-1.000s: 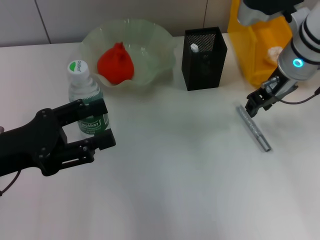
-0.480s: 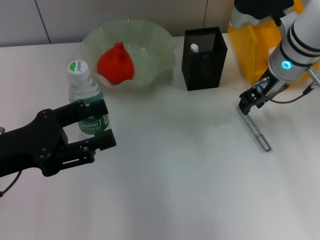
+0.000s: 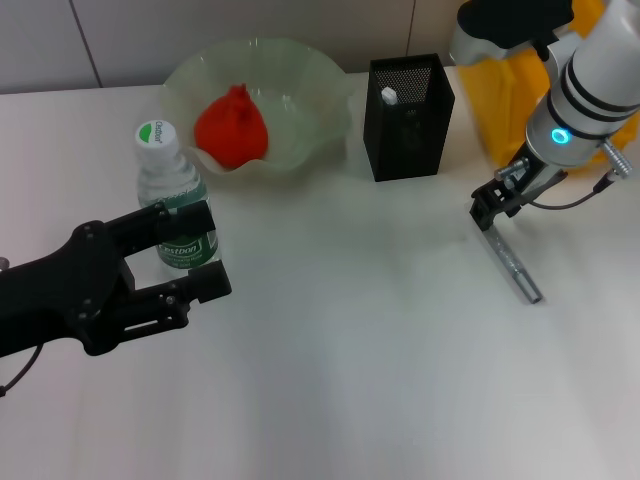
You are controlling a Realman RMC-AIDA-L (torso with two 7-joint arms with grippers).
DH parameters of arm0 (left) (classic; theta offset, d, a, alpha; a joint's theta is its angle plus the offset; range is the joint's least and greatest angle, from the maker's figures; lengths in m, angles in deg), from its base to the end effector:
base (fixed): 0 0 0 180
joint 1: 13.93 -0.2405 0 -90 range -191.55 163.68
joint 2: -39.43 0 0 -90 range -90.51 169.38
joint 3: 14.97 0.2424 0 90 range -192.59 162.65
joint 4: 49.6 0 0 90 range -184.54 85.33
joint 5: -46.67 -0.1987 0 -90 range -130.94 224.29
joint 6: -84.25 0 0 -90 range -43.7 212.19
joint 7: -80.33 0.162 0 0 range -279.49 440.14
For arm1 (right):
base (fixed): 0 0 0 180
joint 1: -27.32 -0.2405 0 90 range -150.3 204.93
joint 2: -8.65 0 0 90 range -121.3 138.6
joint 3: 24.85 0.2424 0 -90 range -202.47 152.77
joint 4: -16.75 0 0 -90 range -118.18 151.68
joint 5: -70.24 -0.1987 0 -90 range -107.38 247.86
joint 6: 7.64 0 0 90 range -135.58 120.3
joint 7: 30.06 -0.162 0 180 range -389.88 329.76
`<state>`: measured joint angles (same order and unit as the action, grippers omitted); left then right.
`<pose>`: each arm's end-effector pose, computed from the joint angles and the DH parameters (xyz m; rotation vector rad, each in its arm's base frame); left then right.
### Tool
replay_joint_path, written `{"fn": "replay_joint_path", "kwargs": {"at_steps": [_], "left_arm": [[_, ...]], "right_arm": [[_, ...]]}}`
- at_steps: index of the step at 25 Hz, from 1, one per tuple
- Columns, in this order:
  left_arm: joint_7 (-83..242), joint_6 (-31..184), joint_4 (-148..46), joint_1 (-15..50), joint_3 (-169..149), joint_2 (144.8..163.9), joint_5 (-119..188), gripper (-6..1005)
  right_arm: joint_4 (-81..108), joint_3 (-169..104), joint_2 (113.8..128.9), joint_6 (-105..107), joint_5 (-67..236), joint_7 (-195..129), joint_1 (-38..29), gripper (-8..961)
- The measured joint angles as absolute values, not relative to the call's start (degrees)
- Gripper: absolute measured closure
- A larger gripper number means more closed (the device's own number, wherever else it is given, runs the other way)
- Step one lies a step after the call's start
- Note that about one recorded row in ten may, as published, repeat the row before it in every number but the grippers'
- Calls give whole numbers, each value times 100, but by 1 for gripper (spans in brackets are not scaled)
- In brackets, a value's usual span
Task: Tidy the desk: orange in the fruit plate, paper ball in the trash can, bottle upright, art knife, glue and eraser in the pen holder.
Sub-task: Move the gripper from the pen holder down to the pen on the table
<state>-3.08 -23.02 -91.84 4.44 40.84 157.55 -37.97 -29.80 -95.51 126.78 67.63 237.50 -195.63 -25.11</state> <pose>-0.2028 0.2561 0.0214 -2.7378 -0.5775 -1.3362 0.2152 0.4054 -0.0125 -2.1284 1.2542 -0.6285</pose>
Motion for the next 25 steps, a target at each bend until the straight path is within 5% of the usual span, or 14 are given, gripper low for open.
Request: {"fn": "replay_joint_path", "kwargs": {"at_steps": [25], "left_arm": [[-299,-2300,-9074,488,4084,15747,-3782,225]], "right_arm": [[-2536,-9563,12697,6429,23737,-19412,-2643,602]]}}
